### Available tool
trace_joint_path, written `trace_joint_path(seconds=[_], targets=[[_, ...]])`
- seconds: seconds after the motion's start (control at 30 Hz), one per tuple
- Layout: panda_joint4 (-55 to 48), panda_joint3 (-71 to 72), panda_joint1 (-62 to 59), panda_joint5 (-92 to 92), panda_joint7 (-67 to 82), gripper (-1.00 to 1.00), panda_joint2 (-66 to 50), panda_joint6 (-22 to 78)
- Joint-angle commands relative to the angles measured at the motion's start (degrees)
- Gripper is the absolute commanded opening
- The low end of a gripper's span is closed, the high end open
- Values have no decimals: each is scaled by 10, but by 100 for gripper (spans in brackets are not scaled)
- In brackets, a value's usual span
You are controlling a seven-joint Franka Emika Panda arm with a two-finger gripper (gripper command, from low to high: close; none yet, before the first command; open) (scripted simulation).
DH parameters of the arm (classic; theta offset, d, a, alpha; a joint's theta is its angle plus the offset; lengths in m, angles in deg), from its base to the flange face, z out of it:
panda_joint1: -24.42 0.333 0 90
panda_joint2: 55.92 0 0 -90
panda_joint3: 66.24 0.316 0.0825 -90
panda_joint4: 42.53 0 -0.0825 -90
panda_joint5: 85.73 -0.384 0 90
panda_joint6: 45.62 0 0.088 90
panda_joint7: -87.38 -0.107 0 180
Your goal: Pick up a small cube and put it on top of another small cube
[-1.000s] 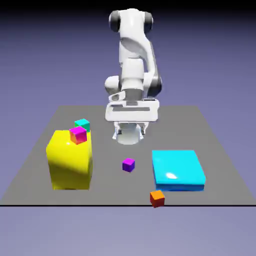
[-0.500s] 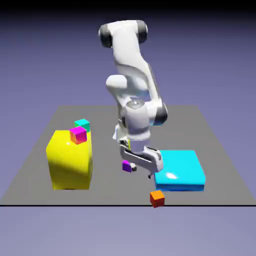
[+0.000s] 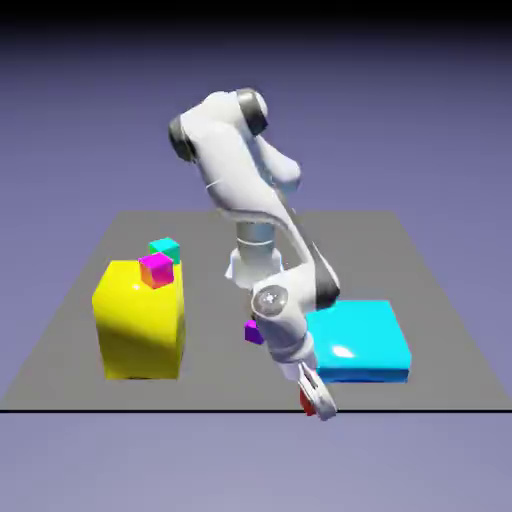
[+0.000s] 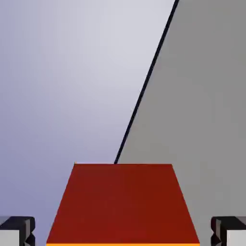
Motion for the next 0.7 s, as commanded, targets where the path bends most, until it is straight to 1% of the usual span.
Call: trace_joint_path(seconds=[0.0,0.07,0.1,0.13,0.67], targets=[[3,14,-15,-9,4,-100,21,19],[10,41,-45,-26,13,-100,62,56],[10,41,-45,-26,13,-100,62,56],[1,20,-36,-35,32,-100,78,69],[42,-309,9,-125,249,-100,410,337]])
